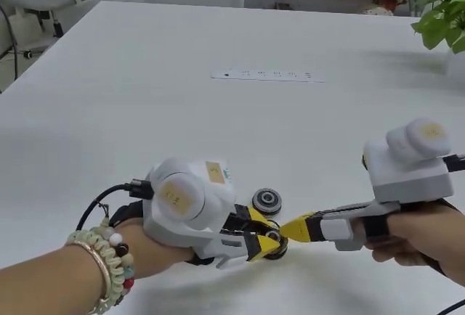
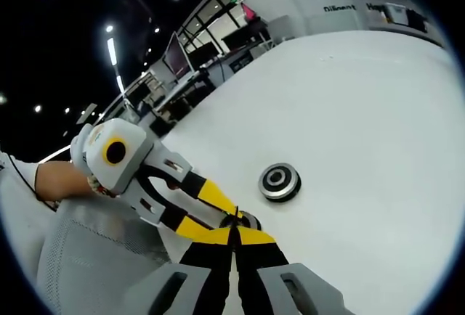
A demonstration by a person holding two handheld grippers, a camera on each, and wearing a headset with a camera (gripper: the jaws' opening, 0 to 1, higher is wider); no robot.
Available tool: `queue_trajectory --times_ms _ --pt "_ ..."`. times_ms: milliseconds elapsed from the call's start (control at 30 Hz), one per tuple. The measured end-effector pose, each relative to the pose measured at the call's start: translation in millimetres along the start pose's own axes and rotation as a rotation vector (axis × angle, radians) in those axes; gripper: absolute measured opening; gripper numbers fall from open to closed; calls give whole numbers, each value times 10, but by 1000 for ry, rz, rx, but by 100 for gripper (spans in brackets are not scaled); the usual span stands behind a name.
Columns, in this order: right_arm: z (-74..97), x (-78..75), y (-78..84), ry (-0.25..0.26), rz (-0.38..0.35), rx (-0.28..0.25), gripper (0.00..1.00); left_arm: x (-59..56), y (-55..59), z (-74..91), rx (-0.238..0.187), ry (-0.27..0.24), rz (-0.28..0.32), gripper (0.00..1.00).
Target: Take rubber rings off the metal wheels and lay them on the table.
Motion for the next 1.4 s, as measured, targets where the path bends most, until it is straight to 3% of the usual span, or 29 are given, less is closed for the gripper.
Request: queue_trajectory --times_ms 367,567,700,933,1000,1100,1200,1400 --pt "-31 -62 13 35 58 30 0 -3 -43 -12 32 5 30 15" --pt "-16 -70 -12 36 50 16 0 -71 -125 -1 25 46 -17 19" --pt "-5 -62 -22 42 50 9 0 -101 -227 40 4 67 -50 24" --pt "2 -56 -25 40 47 7 0 -96 -435 159 -54 57 -70 41" --pt "2 -57 -29 41 48 6 0 -87 -491 174 -48 58 -46 46" --pt "7 -52 -35 41 47 4 0 -112 -602 226 -70 58 -77 54" --pt "9 -50 -40 43 52 4 0 -115 -674 276 -62 61 -95 56" --pt "25 -6 -51 45 62 0 0 -105 -811 520 -79 41 -109 62"
Point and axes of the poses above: the centre of the closed fingertips' face, and the gripper's own axes: z roughly backward along the fingers, x roughly to its left, y roughly out of its underside, the point moved 7 cm from there along z, roughly backward along the fingers, and after that the axes turned 1 degree about x, right-handed, at the moved point
